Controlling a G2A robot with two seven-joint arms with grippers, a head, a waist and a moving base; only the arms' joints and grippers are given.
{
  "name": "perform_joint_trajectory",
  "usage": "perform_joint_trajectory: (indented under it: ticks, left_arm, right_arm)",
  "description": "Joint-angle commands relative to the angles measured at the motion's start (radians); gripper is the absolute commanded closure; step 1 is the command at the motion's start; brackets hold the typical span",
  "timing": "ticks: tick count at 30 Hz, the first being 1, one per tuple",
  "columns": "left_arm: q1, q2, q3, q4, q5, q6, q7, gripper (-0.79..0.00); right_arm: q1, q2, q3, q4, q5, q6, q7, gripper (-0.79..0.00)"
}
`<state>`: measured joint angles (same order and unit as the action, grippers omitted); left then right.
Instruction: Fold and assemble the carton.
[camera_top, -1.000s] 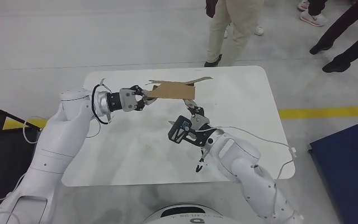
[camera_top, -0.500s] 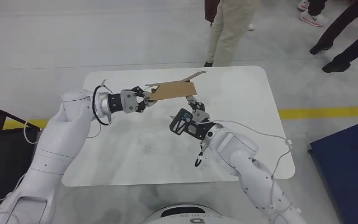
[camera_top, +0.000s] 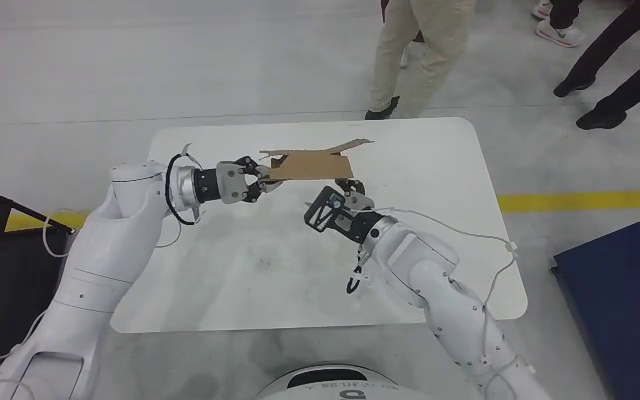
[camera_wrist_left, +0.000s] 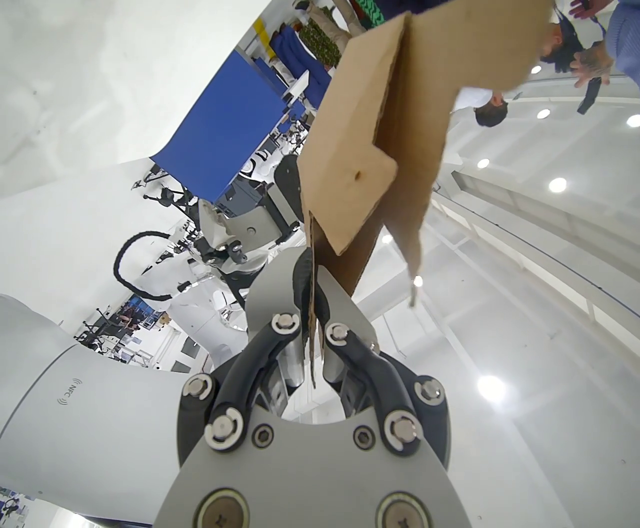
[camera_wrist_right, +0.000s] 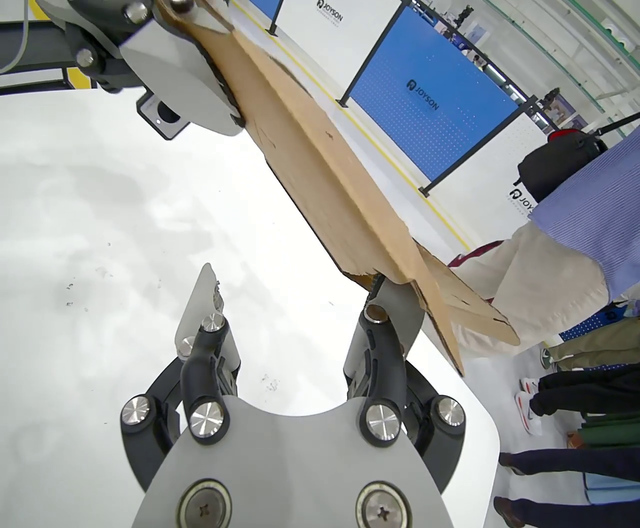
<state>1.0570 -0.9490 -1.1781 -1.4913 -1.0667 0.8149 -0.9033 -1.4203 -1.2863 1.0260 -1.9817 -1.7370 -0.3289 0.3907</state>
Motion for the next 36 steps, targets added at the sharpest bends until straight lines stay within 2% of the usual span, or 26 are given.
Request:
perform_joint_trajectory:
  ticks: [1, 5, 9, 13, 21, 27, 30, 32, 33, 34, 35, 36]
  left_arm:
    - [0.001, 0.000, 0.000, -0.001, -0.001, -0.001, 0.002, 0.000]
    - [0.001, 0.001, -0.003, 0.004, -0.009, -0.001, 0.000, 0.000]
    - [0.000, 0.001, -0.005, 0.023, -0.027, 0.000, -0.011, 0.000]
    - [-0.005, 0.001, -0.005, 0.033, -0.027, -0.003, -0.016, 0.000]
    - [-0.004, 0.001, 0.010, 0.033, -0.022, -0.006, -0.015, 0.000]
    - [-0.007, -0.001, 0.017, 0.034, -0.026, -0.006, -0.014, 0.000]
    - [-0.007, -0.001, 0.018, 0.036, -0.029, -0.005, -0.012, 0.000]
    - [-0.008, -0.001, 0.018, 0.037, -0.030, -0.007, -0.012, 0.000]
    - [-0.007, -0.001, 0.018, 0.037, -0.031, -0.008, -0.011, -0.154]
    - [-0.007, -0.001, 0.018, 0.037, -0.032, -0.010, -0.011, -0.369]
    - [-0.006, -0.001, 0.018, 0.037, -0.033, -0.015, -0.011, -0.785]
    - [-0.005, -0.001, 0.017, 0.036, -0.036, -0.023, -0.012, -0.785]
  right_arm:
    - [-0.001, 0.001, -0.006, -0.005, -0.006, -0.019, -0.013, -0.585]
    - [-0.011, 0.007, -0.007, -0.023, -0.010, -0.078, -0.042, -0.554]
    - [-0.022, 0.014, 0.001, -0.041, -0.010, -0.141, -0.039, -0.397]
    - [-0.034, 0.018, 0.015, -0.053, 0.003, -0.150, -0.036, -0.342]
    - [-0.052, 0.020, 0.035, -0.068, 0.040, -0.084, -0.084, -0.320]
    - [-0.057, 0.018, 0.040, -0.065, 0.071, -0.042, -0.119, -0.179]
    - [-0.057, 0.018, 0.046, -0.056, 0.097, -0.027, -0.137, -0.009]
    - [-0.056, 0.017, 0.050, -0.045, 0.121, -0.024, -0.144, 0.000]
    - [-0.055, 0.017, 0.053, -0.039, 0.134, -0.023, -0.145, 0.000]
    - [-0.054, 0.017, 0.056, -0.032, 0.150, -0.023, -0.146, 0.000]
    - [-0.053, 0.016, 0.060, -0.025, 0.174, -0.020, -0.145, 0.000]
    - [-0.052, 0.016, 0.064, -0.018, 0.199, -0.020, -0.144, 0.000]
